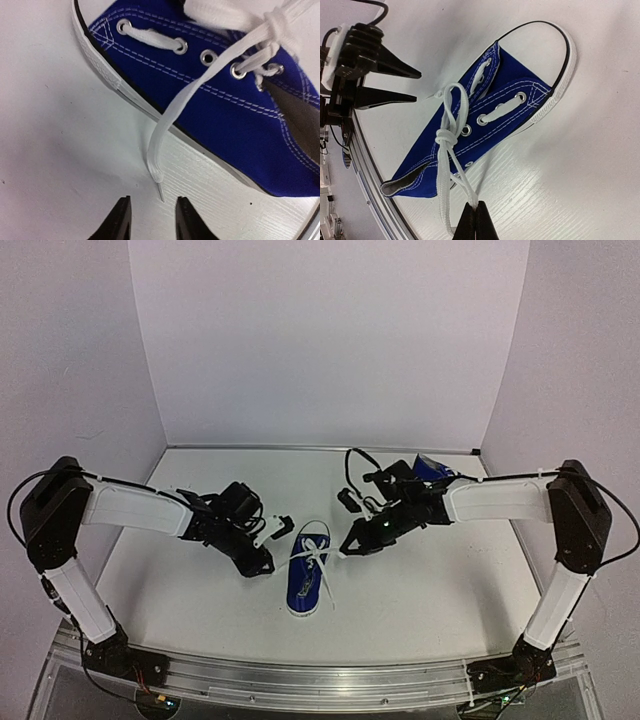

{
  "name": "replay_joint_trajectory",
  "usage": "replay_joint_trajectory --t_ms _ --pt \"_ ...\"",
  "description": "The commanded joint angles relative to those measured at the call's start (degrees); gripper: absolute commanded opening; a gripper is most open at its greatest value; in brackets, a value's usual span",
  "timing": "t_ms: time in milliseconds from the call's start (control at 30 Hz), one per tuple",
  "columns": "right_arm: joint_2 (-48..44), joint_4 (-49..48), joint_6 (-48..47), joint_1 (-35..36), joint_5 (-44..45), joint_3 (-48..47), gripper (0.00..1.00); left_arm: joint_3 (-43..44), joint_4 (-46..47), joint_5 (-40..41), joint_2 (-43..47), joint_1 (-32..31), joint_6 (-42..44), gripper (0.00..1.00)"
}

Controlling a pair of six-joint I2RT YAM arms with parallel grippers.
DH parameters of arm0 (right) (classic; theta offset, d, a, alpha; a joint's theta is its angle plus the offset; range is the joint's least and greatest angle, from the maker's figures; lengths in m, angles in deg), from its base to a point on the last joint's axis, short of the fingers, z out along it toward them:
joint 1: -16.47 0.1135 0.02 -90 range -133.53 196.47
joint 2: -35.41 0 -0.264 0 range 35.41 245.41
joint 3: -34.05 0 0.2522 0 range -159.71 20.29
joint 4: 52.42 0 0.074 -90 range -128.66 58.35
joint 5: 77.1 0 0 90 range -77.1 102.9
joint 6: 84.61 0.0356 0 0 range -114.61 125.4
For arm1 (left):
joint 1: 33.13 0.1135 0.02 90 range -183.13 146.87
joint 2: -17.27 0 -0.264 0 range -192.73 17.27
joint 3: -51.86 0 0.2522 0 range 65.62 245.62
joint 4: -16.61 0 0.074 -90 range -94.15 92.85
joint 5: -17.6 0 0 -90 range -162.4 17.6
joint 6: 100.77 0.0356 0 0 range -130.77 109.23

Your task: Tie the shoes

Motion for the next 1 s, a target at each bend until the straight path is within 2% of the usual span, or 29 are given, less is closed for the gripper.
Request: replay_joint_trajectory --t_ms 0,100,200,433,833,967 --pt "0.99 0.68 -2.04 0.28 -1.59 0.01 0.0 -2.81 12.35 -4.81 8.61 1.27 1.13 0.41" --pt "1.33 0.63 -2.29 0.32 -2.16 0.01 0.0 -2.51 16.58 -9.48 8.63 4.54 -1.92 0.44" --pt "1.69 0.55 -2.49 0.43 -2.63 0.1 0.0 0.15 18.42 -14.7 5.05 6.44 -5.79 0.44" --pt "2.72 0.22 -2.85 0.89 -3.12 0.4 0.0 5.29 26.86 -24.68 -3.74 6.6 -16.71 0.49" --pt "3.62 -0.69 -2.69 0.91 -2.7 0.71 0.0 6.71 34.54 -33.38 -12.77 6.59 -25.5 0.48" --pt "4.02 -0.77 -2.6 0.94 -2.77 0.47 0.0 6.62 36.82 -34.98 -14.54 6.57 -27.53 0.44"
